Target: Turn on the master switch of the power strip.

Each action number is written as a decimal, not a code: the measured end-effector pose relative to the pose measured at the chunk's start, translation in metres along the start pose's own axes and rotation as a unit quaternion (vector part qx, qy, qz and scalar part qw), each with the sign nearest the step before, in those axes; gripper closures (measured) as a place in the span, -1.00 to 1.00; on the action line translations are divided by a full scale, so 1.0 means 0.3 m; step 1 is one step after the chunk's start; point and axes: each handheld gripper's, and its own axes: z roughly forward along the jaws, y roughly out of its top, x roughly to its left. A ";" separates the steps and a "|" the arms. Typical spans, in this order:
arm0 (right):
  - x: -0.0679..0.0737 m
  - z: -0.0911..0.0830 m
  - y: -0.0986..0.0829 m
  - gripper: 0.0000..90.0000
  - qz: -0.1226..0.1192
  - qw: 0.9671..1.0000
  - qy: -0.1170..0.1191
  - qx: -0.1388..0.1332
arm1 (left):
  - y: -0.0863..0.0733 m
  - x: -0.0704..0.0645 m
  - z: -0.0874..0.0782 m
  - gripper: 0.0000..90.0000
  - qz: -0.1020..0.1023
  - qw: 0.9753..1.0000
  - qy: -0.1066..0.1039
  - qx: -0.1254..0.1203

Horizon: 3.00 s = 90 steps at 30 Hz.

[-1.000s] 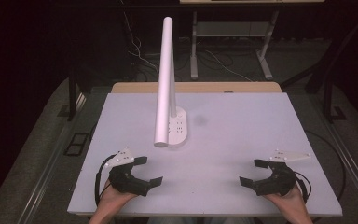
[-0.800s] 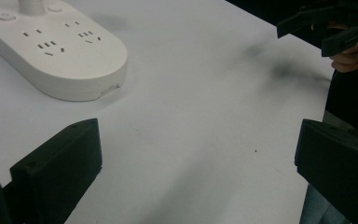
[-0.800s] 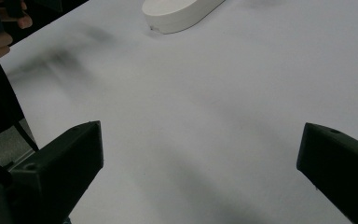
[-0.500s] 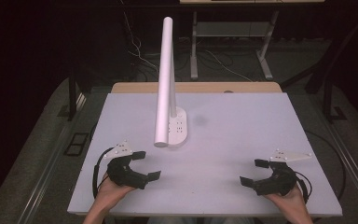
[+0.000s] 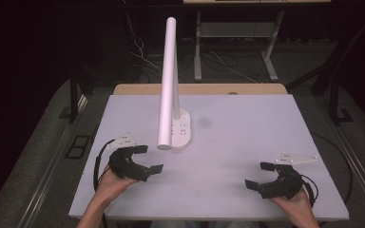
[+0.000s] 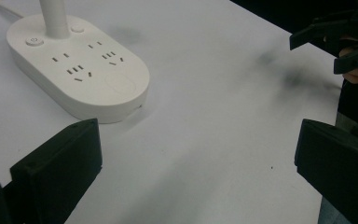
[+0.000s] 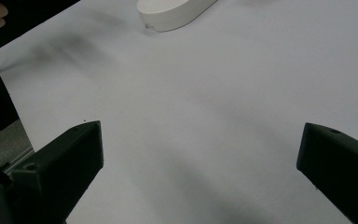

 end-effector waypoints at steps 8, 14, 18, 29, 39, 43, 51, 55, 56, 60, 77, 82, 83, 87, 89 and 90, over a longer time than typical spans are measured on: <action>-0.002 0.002 -0.001 -1.00 -0.003 1.000 -0.001 0.001 | 0.031 0.019 0.007 -1.00 -0.001 1.000 -0.001 0.007; 0.000 0.001 -0.001 -1.00 0.000 1.000 0.000 0.002 | 0.051 0.035 0.012 -1.00 0.002 1.000 0.000 0.016; -0.001 0.001 -0.002 -1.00 -0.001 1.000 0.000 0.002 | 0.064 0.044 0.017 -1.00 0.001 1.000 0.000 0.017; -0.001 0.002 -0.003 -1.00 -0.001 1.000 0.000 0.003 | 0.113 0.074 0.035 -0.99 0.004 1.000 0.002 0.026; -0.003 0.002 -0.003 -1.00 -0.005 1.000 -0.001 0.001 | 0.157 0.106 0.041 -0.99 0.004 1.000 0.004 0.031; -0.004 0.002 -0.004 -1.00 -0.005 1.000 -0.002 0.001 | 0.174 0.118 0.047 -0.98 0.006 0.999 0.005 0.034; -0.004 0.000 -0.005 -1.00 -0.004 1.000 -0.002 0.000 | 0.210 0.148 0.060 -0.98 -0.001 0.999 0.001 0.033; -0.006 -0.002 -0.005 -1.00 -0.002 1.000 -0.002 0.001 | 0.231 0.170 0.067 -0.97 0.001 0.999 0.004 0.033; -0.008 -0.001 -0.005 -1.00 -0.005 1.000 -0.003 0.000 | 0.231 0.170 0.067 -0.97 0.001 0.999 0.004 0.033; -0.008 -0.002 -0.006 -1.00 -0.004 1.000 -0.003 0.000 | 0.246 0.186 0.075 -0.97 0.001 0.999 0.005 0.036; -0.009 -0.002 -0.007 -1.00 -0.003 1.000 -0.002 0.000 | 0.341 0.231 0.106 -0.96 0.015 0.999 0.015 0.050; -0.010 -0.004 -0.008 -1.00 -0.003 1.000 -0.002 0.000 | 0.362 0.254 0.121 -0.94 0.012 0.999 0.016 0.046; -0.010 -0.004 -0.008 -1.00 -0.003 1.000 -0.002 0.000 | 0.365 0.259 0.124 -0.94 0.014 0.999 0.018 0.049; -0.013 -0.005 -0.009 -1.00 -0.002 1.000 -0.002 -0.001 | 0.371 0.280 0.135 -0.92 0.010 0.998 0.024 0.050; -0.013 -0.005 -0.009 -1.00 -0.002 1.000 -0.002 -0.001 | 0.371 0.291 0.142 -0.90 0.008 0.998 0.028 0.049; -0.013 -0.005 -0.009 -1.00 -0.002 1.000 -0.002 -0.001 | 0.371 0.297 0.145 -0.89 0.006 0.998 0.029 0.048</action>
